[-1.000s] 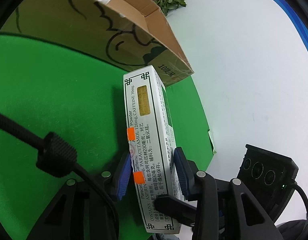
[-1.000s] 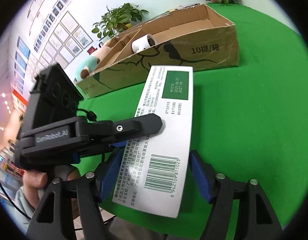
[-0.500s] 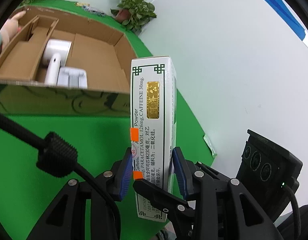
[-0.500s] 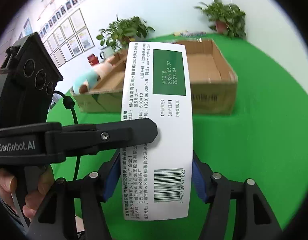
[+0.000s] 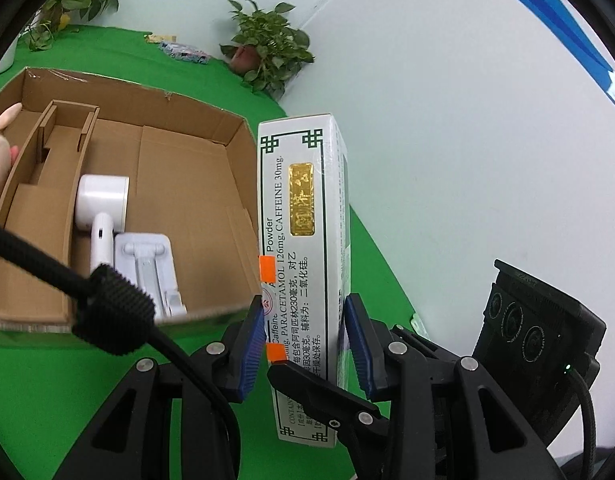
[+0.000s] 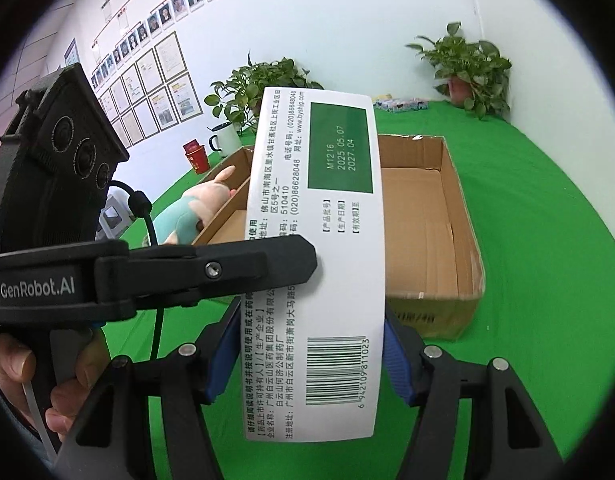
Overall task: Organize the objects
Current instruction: 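Carry the white product box with the left gripper over the large box, then lower the product box beside the phone stand and open the left gripper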
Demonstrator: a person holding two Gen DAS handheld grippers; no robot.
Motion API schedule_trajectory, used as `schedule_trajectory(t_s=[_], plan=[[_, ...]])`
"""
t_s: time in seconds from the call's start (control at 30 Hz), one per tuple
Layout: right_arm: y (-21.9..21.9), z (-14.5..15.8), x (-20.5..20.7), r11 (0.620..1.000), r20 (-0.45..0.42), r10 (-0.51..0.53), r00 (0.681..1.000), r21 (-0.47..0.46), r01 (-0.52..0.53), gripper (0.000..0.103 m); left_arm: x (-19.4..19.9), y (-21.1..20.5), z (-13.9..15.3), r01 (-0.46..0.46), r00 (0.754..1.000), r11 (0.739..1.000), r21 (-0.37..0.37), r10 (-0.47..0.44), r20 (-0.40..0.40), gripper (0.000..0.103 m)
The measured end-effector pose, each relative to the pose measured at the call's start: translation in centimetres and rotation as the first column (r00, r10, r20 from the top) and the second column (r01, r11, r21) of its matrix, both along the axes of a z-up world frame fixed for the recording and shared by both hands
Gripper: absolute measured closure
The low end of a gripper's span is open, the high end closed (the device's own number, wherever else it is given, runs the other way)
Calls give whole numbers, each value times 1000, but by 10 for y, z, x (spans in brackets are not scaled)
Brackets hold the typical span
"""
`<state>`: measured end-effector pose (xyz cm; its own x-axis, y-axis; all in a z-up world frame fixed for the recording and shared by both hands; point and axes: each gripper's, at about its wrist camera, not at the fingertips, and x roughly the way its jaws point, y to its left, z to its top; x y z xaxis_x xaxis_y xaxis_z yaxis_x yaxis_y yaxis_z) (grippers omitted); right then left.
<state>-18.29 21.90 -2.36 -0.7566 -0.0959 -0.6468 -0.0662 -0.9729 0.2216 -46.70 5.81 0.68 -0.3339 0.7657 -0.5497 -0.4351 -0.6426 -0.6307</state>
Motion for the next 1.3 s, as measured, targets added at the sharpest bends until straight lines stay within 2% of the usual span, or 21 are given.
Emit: schedule_trajectory(t_s=[0.17,0.37,0.53,0.67,0.73,0.83,1.23,1.3], plan=[[25,4,-38,997,44,25,999,-76,-22,41,-49,9,10,-25,997,1000,-11,26,73,67],[43,-12,-79,992,108,41,993,-126,-27,41,-121,20,-29,-51,988,998,-47,57,147,66],[53,-30,-108,986,150,62,987,-165,-37,38,-173,19,-71,-80,969,997,-10,80,234,65],[57,-38,-126,987,186,72,980,-156,-43,38,-195,26,-84,-75,964,997,-16,77,253,66],[61,-41,-131,990,198,70,978,-136,-44,38,-205,33,-90,-68,962,997,-39,76,263,66],[66,-51,-133,988,218,58,974,-152,-25,38,-208,38,-98,-62,959,996,-68,78,273,66],[73,-81,-140,986,314,55,948,-168,-2,38,-243,60,-137,-48,915,989,-138,98,391,62],[70,-84,-140,990,318,49,947,-139,-4,38,-248,63,-140,-47,911,989,-143,102,401,62]])
